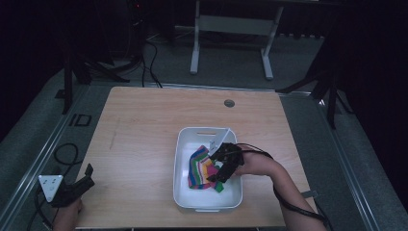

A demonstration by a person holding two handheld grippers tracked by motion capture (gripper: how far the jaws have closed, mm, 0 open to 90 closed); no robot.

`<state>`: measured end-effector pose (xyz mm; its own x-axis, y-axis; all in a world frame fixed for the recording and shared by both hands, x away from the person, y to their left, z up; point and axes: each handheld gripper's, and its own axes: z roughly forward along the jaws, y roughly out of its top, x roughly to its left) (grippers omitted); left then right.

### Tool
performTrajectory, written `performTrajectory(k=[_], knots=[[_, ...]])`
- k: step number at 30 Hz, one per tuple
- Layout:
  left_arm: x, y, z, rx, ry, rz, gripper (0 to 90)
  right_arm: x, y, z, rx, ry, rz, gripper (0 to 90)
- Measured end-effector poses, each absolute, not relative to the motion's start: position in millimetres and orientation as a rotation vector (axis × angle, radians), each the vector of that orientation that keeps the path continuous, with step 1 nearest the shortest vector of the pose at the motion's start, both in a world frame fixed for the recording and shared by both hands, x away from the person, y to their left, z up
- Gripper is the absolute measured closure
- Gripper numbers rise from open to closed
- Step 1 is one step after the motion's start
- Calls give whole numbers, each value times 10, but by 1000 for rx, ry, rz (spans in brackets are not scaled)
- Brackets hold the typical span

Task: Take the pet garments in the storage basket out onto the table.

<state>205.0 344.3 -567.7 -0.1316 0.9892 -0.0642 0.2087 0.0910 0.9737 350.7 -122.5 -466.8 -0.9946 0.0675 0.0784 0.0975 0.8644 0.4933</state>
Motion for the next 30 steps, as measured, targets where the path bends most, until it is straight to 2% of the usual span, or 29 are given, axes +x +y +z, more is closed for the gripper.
performTrajectory(k=[13, 21, 26, 28, 30], knots=[[2049, 3442, -5678, 1244, 1496, 1130, 9, 3507, -868, -4876, -91, -3011, -679, 167], [2049, 3443, -5678, 1246, 1495, 1130, 9, 3510, -668, -5071, -127, -3046, -491, 169], [2049, 3442, -5678, 1245, 1495, 1130, 9, 3473, -566, -5211, -88, -3129, -355, 242], [2049, 3441, -5678, 1245, 1494, 1130, 9, 3456, -554, -5206, -75, -3167, -346, 325], [2049, 3440, -5678, 1246, 1494, 1130, 9, 3438, -562, -5189, -73, -3195, -361, 462]])
